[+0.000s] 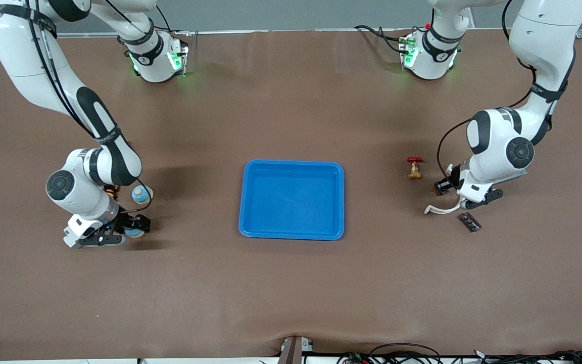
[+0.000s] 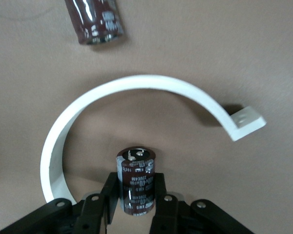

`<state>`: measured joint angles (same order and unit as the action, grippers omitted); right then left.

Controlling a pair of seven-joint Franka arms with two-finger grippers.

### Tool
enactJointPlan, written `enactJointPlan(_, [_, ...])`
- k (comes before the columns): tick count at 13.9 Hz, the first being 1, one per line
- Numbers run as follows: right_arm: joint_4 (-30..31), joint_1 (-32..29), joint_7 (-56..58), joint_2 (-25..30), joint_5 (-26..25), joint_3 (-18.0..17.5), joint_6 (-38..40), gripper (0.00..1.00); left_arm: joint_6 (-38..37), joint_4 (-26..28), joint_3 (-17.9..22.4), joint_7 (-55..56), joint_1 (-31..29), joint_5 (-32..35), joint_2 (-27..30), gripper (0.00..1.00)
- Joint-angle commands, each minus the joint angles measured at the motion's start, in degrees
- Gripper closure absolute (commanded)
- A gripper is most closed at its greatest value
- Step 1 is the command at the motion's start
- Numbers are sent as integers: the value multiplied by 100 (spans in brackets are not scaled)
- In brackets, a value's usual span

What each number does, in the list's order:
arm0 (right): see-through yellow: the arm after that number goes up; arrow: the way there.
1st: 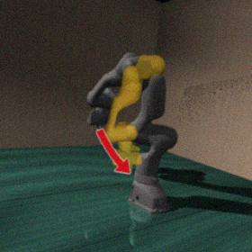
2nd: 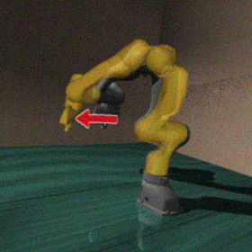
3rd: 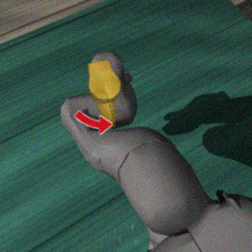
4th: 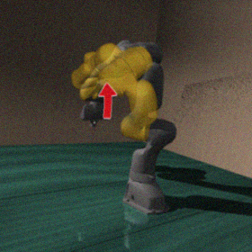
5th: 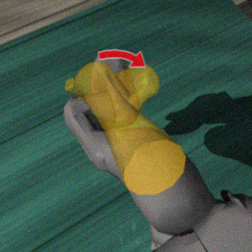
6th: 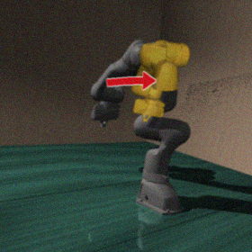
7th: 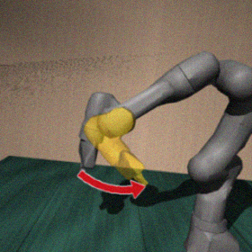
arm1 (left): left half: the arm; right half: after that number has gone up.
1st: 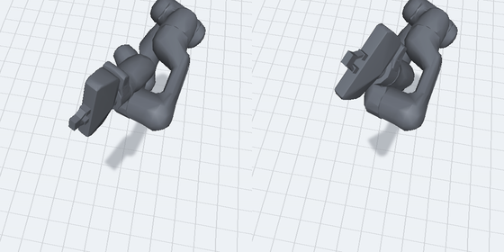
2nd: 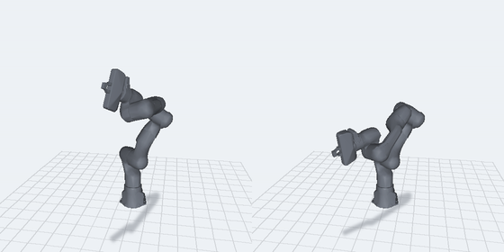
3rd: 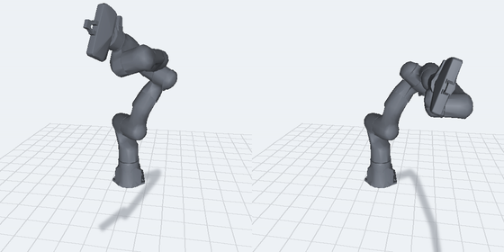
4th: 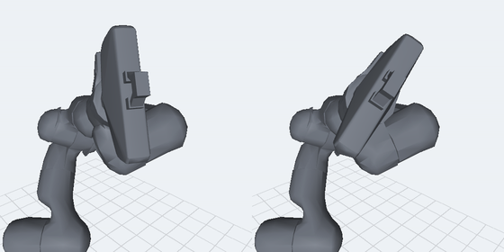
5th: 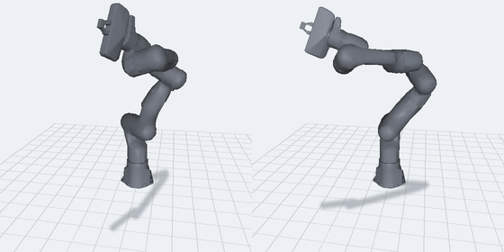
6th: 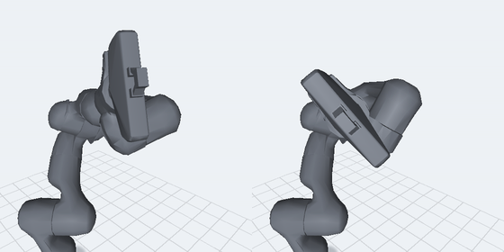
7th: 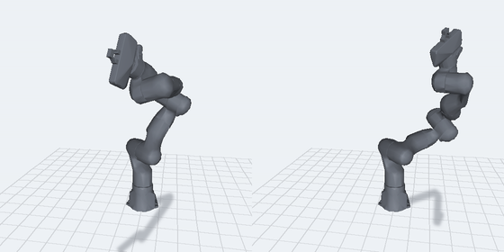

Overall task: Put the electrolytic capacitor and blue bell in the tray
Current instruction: 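Grasp a blue bell with the right gripper while the left gripper grasps a capacitor, then carry the bell and the capacitor over the blue tray with both grippers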

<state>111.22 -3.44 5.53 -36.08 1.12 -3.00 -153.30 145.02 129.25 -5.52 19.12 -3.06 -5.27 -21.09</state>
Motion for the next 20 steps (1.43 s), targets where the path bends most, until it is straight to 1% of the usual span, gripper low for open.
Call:
enactJointPlan(1, [75, -8, 98, 205, -15, -43, 326, 100, -559, -284, -19, 284, 16, 8, 368, 100])
enactJointPlan(2, [5, 79, -16, 372, -15, -51, 666, 100, -945, -521, -54, 468, 25, 8, 430, 100])
enactJointPlan(3, [-204, 228, -322, 495, -6, -43, 1227, 100, -1315, -776, -167, 696, 25, 8, 465, 100])
enactJointPlan(4, [-485, 439, -690, 592, -24, -43, 1928, 100, -1658, -1039, -368, 950, 25, 8, 474, 100])
enactJointPlan(6, [-1030, 791, -1228, 681, -24, -43, 2846, 100, -1985, -1436, -694, 1574, 51, 8, 457, 100])
enactJointPlan(7, [-1198, 923, -1465, 716, -24, -51, 3076, 100, -2004, -1551, -870, 1916, 103, 8, 422, 100])
enactJointPlan(9, [-1279, 1282, -2245, 742, -15, -69, 3140, 100, -2004, -1744, -1073, 2663, 374, 8, 334, 100])
enactJointPlan(12, [-1235, 2169, -3949, 786, -15, -69, 2921, 100, -1969, -2131, -1082, 4015, 1025, 0, 71, 100])
enactJointPlan(14, [-1226, 2705, -4882, 778, -15, -69, 2623, 100, -1969, -2508, -1082, 4746, 1403, 0, -253, 100])
enactJointPlan(18, [-1217, 3427, -5921, 734, -50, -43, 2261, 100, -1907, -3159, -1074, 5741, 1966, 8, -992, 100])
enactJointPlan(20, [-1017, 3744, -6526, 725, -286, -43, 1885, 100, -1663, -3231, -1074, 6189, 2116, 8, -1221, 100])
